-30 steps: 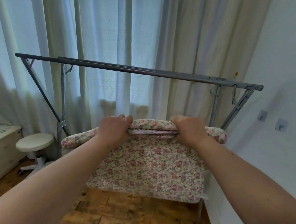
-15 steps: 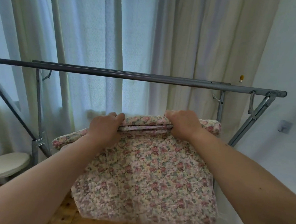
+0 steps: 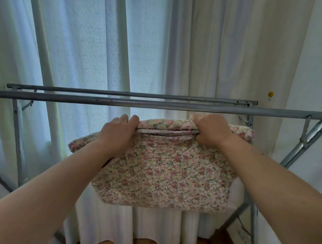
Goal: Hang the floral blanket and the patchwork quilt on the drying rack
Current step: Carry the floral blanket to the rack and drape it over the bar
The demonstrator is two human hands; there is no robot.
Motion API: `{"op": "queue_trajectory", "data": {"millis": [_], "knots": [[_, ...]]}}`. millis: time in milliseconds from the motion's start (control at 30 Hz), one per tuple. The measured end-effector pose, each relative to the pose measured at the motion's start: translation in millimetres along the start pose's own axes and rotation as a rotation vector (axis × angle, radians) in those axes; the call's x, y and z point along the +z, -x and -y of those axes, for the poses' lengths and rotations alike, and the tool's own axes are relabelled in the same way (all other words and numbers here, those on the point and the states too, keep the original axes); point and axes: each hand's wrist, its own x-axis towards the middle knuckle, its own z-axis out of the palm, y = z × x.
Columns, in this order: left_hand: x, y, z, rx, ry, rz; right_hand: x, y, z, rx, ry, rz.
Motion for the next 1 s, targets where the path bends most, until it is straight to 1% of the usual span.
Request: {"op": "queue_trajectory", "data": {"millis": [100,200,300,433,500,533,600,633,733,800,933,1000], "knots": [[9,-13,7,0.029,0.034,-0.010,6,-14,-5,-0.002,-0.061,0.055],[15,-23,12,0.083,0.055,-0.005,12,-21,-11,-0.005,-0.062,0.106],[20,-35,17,0.095,0.079,0.037,17,-26,-17,-0.015,-0.108,0.149],[12,-50,18,0.065,0.117,0.117,15,-34,-27,-0.068,-0.155,0.235],[5,-59,16,0.058,0.148,0.104,9,-36,-36,-0.058,-0.251,0.283],[2,-64,14,0.062,0.139,0.074,3,-37,-41,-0.039,-0.329,0.281],[-2,-75,11,0.079,0.077,-0.009,-7,-40,-49,-0.014,-0.449,0.213],[-4,-81,9,0.096,0.044,-0.060,-10,-43,-54,-0.007,-0.454,0.158],[-12,-94,3,0.128,-0.020,-0.165,-11,-51,-66,-0.005,-0.329,-0.001],[-14,-97,1,0.132,-0.039,-0.211,-9,-55,-69,-0.013,-0.241,-0.076],[-3,-91,-1,0.131,-0.068,-0.221,1,-53,-65,-0.055,-0.183,-0.109],[1,-89,-1,0.128,-0.059,-0.241,5,-51,-61,-0.088,-0.181,-0.161]]}}
